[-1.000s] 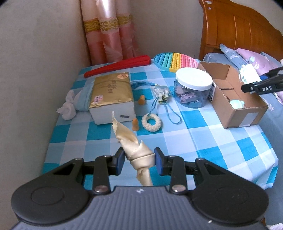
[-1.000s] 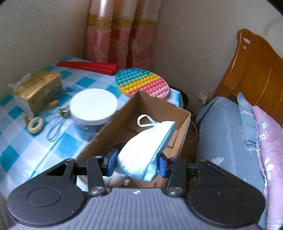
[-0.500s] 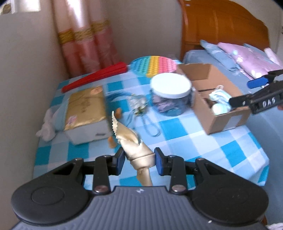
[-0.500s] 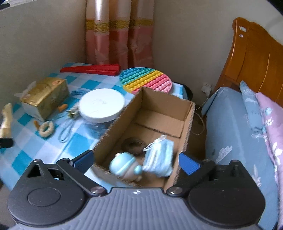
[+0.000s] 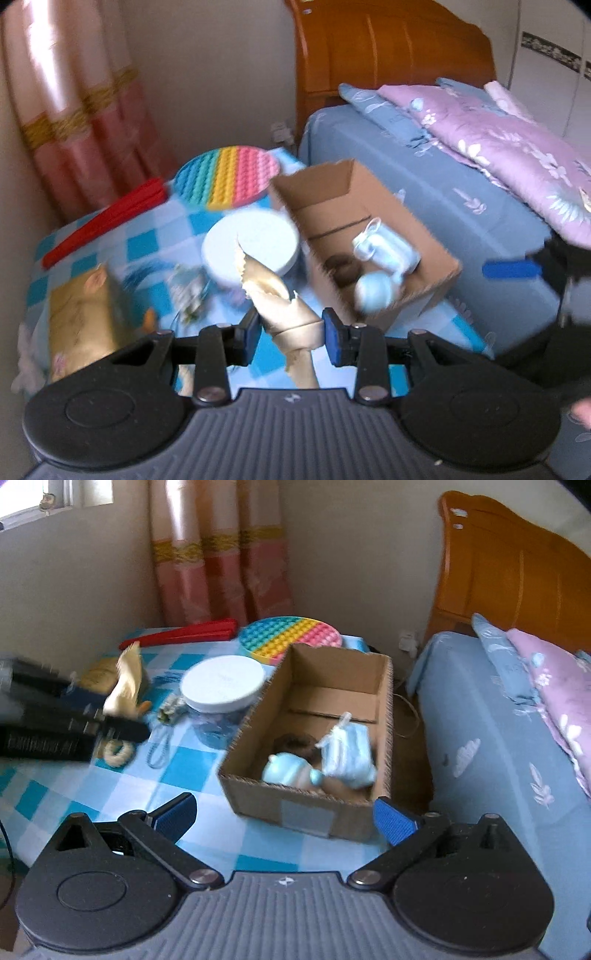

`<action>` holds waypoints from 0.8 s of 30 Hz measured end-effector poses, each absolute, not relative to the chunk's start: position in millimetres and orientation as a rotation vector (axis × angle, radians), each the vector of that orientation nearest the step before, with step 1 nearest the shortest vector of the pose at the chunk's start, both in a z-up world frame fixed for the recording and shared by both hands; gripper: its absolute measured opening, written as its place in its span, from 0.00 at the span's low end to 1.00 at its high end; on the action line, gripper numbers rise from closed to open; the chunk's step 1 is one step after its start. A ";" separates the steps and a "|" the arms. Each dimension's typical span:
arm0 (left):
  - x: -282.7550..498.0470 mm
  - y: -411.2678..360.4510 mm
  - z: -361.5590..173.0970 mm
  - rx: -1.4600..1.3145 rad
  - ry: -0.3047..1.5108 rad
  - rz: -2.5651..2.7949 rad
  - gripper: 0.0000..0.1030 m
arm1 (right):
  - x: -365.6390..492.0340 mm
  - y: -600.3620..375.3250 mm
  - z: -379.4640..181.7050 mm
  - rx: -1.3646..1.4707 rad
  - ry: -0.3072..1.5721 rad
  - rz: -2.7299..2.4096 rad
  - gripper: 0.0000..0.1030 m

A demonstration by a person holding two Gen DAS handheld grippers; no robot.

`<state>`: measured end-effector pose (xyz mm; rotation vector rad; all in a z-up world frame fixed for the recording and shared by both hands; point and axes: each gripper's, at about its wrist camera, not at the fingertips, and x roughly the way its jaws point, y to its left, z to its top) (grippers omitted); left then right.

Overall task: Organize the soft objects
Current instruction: 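Lower the beige knotted cloth into the box and open the left tool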

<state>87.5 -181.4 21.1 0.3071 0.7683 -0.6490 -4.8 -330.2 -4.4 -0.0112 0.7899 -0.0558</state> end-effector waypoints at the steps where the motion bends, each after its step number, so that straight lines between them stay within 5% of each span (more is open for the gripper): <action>1: 90.3 -186.9 22.8 0.311 0.763 -0.657 0.33 | -7.5 -331.0 -6.1 -0.013 0.788 -0.071 1.00; 18: 163.3 -291.0 13.6 0.355 0.799 -0.773 0.34 | -9.6 -338.2 -15.7 0.031 0.785 -0.029 1.00; 21: 169.7 -294.1 10.7 0.332 0.789 -0.747 0.53 | -6.9 -341.0 -16.9 0.044 0.793 -0.022 1.00; 22: 170.7 -292.7 10.3 0.323 0.783 -0.744 0.72 | -6.4 -341.8 -17.5 0.047 0.797 -0.019 1.00; 23: 170.3 -290.0 10.0 0.315 0.774 -0.735 0.80 | -6.3 -342.2 -17.9 0.048 0.798 -0.017 1.00; 24: 169.4 -287.3 10.0 0.313 0.763 -0.728 0.80 | -6.3 -342.2 -18.4 0.047 0.800 -0.016 1.00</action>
